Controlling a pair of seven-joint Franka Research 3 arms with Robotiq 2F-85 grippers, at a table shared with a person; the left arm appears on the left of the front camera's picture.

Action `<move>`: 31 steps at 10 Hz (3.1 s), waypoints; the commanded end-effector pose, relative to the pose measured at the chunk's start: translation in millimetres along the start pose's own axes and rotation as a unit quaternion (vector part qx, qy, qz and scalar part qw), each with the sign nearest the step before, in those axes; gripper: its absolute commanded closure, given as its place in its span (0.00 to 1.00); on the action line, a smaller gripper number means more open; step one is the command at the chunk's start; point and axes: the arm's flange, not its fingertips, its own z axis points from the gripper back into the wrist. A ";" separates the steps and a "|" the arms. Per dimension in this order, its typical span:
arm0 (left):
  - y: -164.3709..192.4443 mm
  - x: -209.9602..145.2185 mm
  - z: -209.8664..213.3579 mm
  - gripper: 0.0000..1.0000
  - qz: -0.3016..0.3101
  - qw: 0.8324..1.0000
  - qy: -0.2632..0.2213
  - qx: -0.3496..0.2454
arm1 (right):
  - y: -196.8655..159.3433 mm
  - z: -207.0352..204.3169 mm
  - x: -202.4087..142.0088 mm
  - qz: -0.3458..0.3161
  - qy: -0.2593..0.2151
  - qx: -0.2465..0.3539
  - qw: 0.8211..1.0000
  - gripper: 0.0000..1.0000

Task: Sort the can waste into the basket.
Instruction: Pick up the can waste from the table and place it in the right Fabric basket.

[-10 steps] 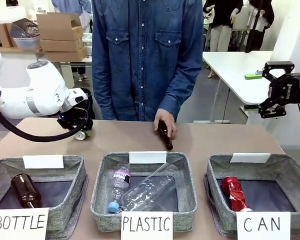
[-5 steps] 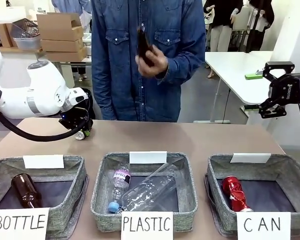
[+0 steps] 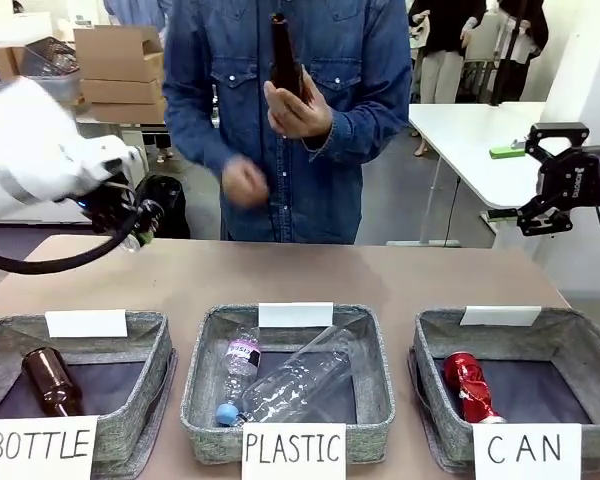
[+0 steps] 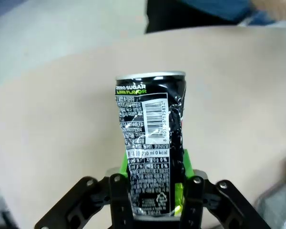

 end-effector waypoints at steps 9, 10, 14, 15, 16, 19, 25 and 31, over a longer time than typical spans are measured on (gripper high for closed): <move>-29.0 -213.4 234.6 1.00 -0.362 0.899 -0.092 -0.228 | 0.2 3.0 1.4 0.012 0.004 0.000 1.000 0.00; -29.0 -213.4 234.6 1.00 -0.362 0.899 -0.092 -0.228 | 0.2 3.0 1.4 0.012 0.004 0.000 1.000 0.00; 25.3 -252.4 283.2 0.56 -0.483 0.771 -0.187 -0.371 | 0.2 3.0 1.4 0.012 0.004 0.000 1.000 0.00; 50.3 -267.3 305.1 0.56 -0.481 0.763 -0.199 -0.384 | 0.2 3.0 1.4 0.012 0.004 0.000 1.000 0.00; 67.1 -281.3 324.8 0.56 -0.486 0.752 -0.218 -0.388 | 0.2 3.0 1.4 0.012 0.004 0.000 1.000 0.00; 81.9 -307.7 330.9 0.56 -0.476 0.752 -0.249 -0.382 | 0.2 3.0 1.4 0.012 0.004 0.000 1.000 0.00; 67.0 -295.2 324.2 0.56 -0.461 0.757 -0.262 -0.382 | 0.2 3.0 1.4 0.012 0.004 0.000 1.000 0.00; -170.3 -119.4 220.6 0.56 -0.400 0.773 -0.244 -0.427 | 39.4 137.3 -66.3 0.015 -0.106 -0.032 0.994 0.00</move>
